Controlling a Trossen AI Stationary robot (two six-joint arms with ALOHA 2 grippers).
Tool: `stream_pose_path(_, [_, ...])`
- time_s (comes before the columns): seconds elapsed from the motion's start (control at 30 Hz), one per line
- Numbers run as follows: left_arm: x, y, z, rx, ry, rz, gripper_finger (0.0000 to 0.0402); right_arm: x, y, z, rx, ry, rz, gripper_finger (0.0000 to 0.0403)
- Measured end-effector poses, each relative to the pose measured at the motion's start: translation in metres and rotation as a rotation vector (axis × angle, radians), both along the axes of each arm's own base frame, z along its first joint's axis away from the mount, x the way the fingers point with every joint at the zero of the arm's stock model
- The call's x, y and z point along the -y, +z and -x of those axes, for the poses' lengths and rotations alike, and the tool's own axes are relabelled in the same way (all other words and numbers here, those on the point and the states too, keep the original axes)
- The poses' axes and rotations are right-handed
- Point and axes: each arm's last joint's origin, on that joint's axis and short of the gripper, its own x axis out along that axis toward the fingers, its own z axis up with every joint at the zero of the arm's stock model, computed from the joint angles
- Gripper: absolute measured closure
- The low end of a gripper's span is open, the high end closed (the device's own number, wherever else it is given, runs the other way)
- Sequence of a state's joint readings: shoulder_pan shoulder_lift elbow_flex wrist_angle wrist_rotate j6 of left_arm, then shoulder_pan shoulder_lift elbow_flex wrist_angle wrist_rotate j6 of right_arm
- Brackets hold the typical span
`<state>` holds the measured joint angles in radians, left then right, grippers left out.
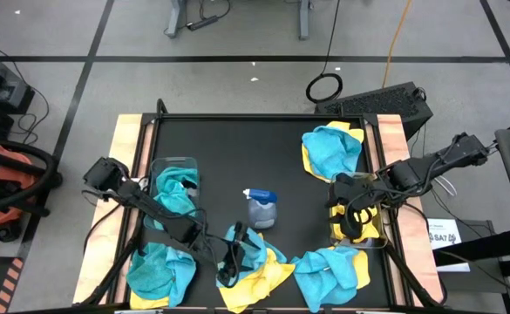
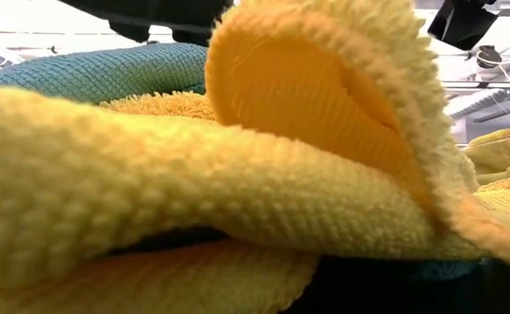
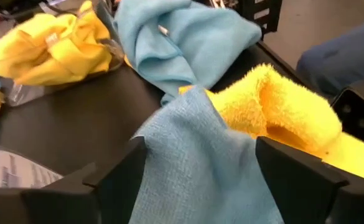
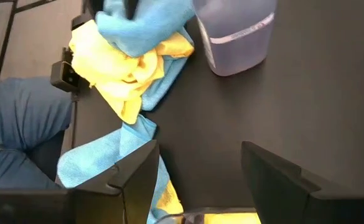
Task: Sort microfiber towel by color & place in baskets
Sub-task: Put the blue microfiber cloth into the left transparent bin
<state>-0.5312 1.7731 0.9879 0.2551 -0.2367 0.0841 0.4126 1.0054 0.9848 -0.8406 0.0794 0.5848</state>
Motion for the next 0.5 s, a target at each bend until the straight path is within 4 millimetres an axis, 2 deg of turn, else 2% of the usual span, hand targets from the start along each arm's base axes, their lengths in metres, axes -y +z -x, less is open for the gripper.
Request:
stream_pose_path(0.13, [0.001,-0.011,-0.005,-0.03,0.023,0.0,0.0085,-0.004,-0.002,-0.002,-0.002,0.017,0.009,0.0184])
stream_pose_path(0.27, [0.001,-0.016,-0.014,-0.033,0.049,-0.012,0.0116,-0.008,-0.004,-0.003,-0.006,0.018,0.029,0.0184])
stream_pose_path(0.37, [0.002,-0.015,-0.017,-0.027,0.048,-0.015,0.0166,-0.011,-0.005,-0.004,-0.012,0.024,0.028,0.0184])
stream_pose_path(0.5, [0.004,-0.011,-0.018,-0.008,0.017,-0.058,0.0272,-0.016,-0.007,-0.006,-0.015,0.036,0.022,0.0184])
